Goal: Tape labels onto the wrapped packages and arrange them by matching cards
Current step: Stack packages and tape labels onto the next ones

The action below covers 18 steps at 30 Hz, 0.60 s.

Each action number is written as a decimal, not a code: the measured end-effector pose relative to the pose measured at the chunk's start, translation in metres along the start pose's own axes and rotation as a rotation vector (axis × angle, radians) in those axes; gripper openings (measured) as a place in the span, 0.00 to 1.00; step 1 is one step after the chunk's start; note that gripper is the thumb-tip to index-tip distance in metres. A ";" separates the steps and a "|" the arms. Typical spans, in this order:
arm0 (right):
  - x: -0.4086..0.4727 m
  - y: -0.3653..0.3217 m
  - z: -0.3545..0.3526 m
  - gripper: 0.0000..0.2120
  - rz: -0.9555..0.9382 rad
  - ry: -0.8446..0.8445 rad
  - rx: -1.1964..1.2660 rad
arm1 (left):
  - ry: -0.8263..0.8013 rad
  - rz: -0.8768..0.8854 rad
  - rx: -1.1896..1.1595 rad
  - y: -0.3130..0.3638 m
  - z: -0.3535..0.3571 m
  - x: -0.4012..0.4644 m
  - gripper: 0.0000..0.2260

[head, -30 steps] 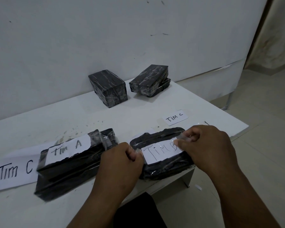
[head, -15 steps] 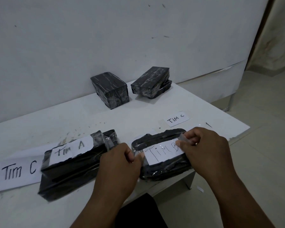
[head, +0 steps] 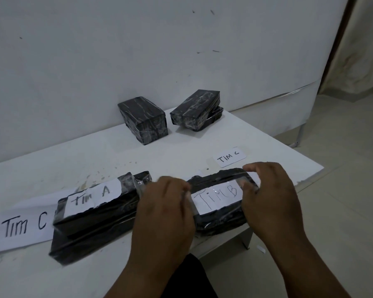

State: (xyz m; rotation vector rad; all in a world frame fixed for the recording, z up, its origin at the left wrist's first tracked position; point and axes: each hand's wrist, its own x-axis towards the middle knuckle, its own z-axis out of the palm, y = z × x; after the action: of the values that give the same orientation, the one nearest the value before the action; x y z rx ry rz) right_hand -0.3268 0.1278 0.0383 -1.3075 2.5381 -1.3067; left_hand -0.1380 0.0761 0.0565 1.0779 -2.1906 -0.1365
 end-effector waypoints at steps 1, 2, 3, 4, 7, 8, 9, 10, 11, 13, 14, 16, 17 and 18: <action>-0.004 -0.002 0.001 0.11 -0.067 0.017 -0.053 | -0.043 0.089 -0.014 0.002 0.003 -0.002 0.08; -0.008 -0.003 0.003 0.13 -0.138 -0.004 -0.090 | -0.117 0.163 -0.034 0.003 0.006 -0.005 0.12; -0.013 -0.003 0.005 0.17 -0.207 -0.064 -0.129 | -0.210 0.204 -0.041 0.004 0.011 -0.008 0.16; -0.019 -0.003 0.007 0.21 -0.271 -0.146 -0.184 | -0.303 0.223 -0.027 0.004 0.015 -0.011 0.20; -0.027 -0.003 0.007 0.30 -0.359 -0.367 -0.381 | -0.453 0.211 0.070 -0.001 0.024 -0.019 0.28; -0.026 -0.003 0.004 0.32 -0.357 -0.429 -0.423 | -0.452 0.215 0.099 -0.004 0.026 -0.021 0.29; -0.025 -0.003 0.000 0.34 -0.350 -0.481 -0.452 | -0.440 0.221 0.114 -0.006 0.027 -0.022 0.29; -0.023 -0.002 -0.003 0.36 -0.340 -0.530 -0.481 | -0.430 0.223 0.124 -0.008 0.027 -0.022 0.30; -0.022 -0.001 -0.006 0.38 -0.321 -0.561 -0.514 | -0.437 0.216 0.133 -0.009 0.027 -0.023 0.30; -0.019 -0.001 -0.011 0.42 -0.261 -0.566 -0.572 | -0.459 0.194 0.186 -0.012 0.027 -0.026 0.32; -0.019 -0.002 -0.011 0.44 -0.224 -0.559 -0.591 | -0.473 0.183 0.221 -0.012 0.026 -0.026 0.33; -0.019 -0.004 -0.011 0.46 -0.148 -0.554 -0.608 | -0.479 0.152 0.288 -0.010 0.024 -0.028 0.34; -0.020 -0.005 -0.011 0.47 -0.117 -0.549 -0.605 | -0.460 0.124 0.310 -0.008 0.024 -0.028 0.35; -0.020 -0.006 -0.010 0.46 -0.099 -0.540 -0.597 | -0.436 0.093 0.315 -0.006 0.024 -0.029 0.36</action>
State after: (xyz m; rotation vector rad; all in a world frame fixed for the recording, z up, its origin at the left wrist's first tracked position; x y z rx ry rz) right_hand -0.3129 0.1464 0.0419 -1.5963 2.5341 -0.1152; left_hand -0.1365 0.0888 0.0200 1.1994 -2.7182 0.0203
